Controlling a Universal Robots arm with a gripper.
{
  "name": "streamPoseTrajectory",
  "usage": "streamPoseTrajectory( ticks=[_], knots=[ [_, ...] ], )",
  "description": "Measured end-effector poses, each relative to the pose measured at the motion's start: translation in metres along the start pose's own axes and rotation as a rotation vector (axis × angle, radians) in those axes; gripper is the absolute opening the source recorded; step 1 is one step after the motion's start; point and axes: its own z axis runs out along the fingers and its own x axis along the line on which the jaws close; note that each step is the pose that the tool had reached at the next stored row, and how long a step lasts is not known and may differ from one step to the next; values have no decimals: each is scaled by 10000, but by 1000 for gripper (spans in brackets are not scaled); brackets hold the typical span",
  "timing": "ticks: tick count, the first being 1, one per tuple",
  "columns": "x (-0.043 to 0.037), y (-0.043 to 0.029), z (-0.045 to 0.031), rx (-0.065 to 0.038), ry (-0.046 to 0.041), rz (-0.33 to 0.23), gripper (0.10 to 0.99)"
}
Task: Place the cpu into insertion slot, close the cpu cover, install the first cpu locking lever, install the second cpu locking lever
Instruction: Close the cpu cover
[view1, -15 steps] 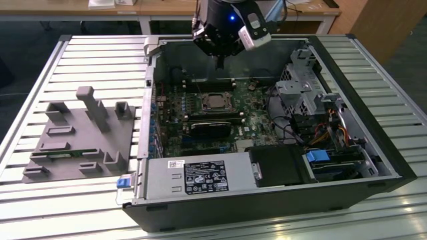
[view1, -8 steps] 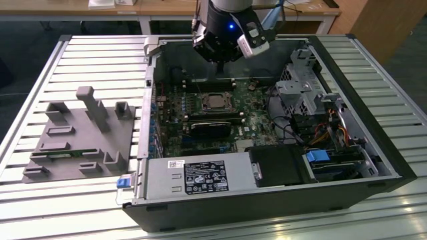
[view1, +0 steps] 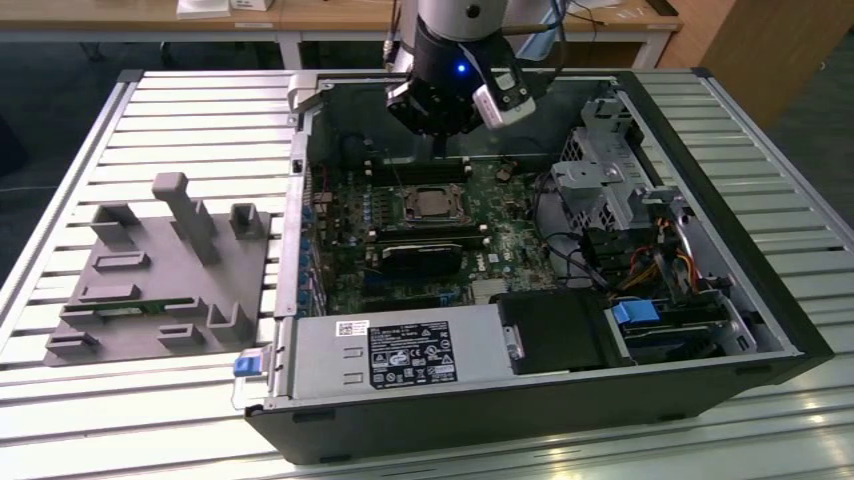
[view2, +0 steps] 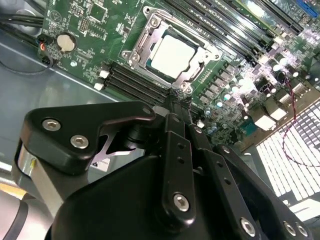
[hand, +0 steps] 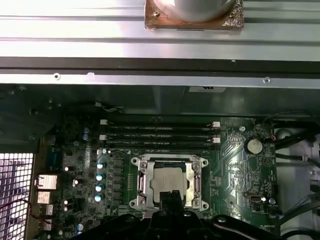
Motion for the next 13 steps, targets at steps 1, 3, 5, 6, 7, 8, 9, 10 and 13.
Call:
streamPoseTrajectory(
  ticks=[1,3,5,6,7,8,9,10,13],
  knots=[
    [0,-7,10,0,0,0,102],
    [0,-24,26,1,0,1,102],
    [-1,-45,43,-1,-1,0,102],
    [0,-58,50,1,0,1,102],
    [-1,-72,58,1,0,1,102],
    [-1,-86,68,0,0,0,102],
    [-1,-99,81,-2,-1,1,102],
    [-1,-109,97,-1,-1,1,102],
    [-2,-125,149,0,0,2,102]
  ],
)
